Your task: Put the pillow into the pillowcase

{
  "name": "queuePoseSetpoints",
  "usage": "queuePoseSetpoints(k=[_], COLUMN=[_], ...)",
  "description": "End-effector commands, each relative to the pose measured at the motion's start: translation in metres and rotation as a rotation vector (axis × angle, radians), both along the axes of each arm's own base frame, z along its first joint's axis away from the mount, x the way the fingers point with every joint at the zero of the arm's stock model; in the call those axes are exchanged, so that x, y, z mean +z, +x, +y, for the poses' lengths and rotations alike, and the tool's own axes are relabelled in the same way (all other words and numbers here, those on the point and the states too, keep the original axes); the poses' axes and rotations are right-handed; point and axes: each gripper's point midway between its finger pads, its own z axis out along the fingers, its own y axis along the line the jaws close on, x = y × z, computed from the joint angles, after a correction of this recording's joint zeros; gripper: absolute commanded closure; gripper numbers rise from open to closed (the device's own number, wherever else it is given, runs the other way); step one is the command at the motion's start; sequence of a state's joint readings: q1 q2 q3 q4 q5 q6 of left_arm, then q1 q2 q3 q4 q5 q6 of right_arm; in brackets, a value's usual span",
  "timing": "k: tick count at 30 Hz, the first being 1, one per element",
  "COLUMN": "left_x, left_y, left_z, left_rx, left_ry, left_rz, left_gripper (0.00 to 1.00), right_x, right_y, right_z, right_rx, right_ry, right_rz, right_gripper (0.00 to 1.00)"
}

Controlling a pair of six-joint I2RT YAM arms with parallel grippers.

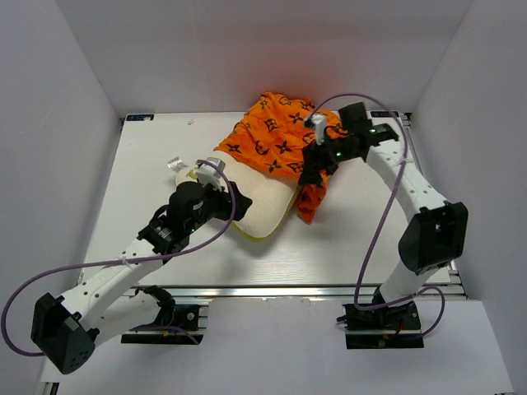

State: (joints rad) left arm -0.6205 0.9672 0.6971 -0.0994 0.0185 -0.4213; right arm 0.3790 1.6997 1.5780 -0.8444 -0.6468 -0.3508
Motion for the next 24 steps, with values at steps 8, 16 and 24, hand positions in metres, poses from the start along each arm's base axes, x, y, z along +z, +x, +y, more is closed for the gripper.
queuePoseSetpoints(k=[8, 16, 24], left_x=[-0.023, -0.046, -0.094], left_y=[-0.015, -0.025, 0.012], left_z=[-0.026, -0.075, -0.094], left_rx=[-0.122, -0.223, -0.124], left_ry=[0.216, 0.537, 0.815], left_rz=[-0.030, -0.102, -0.101], left_gripper=[0.23, 0.22, 0.15], right_x=[0.073, 0.053, 0.040], right_y=[0.010, -0.004, -0.018], right_z=[-0.058, -0.085, -0.095], right_rx=[-0.111, -0.246, -0.289], right_ry=[0.075, 0.073, 0.082], right_rz=[-0.407, -0.517, -0.465], right_gripper=[0.11, 0.10, 0.11])
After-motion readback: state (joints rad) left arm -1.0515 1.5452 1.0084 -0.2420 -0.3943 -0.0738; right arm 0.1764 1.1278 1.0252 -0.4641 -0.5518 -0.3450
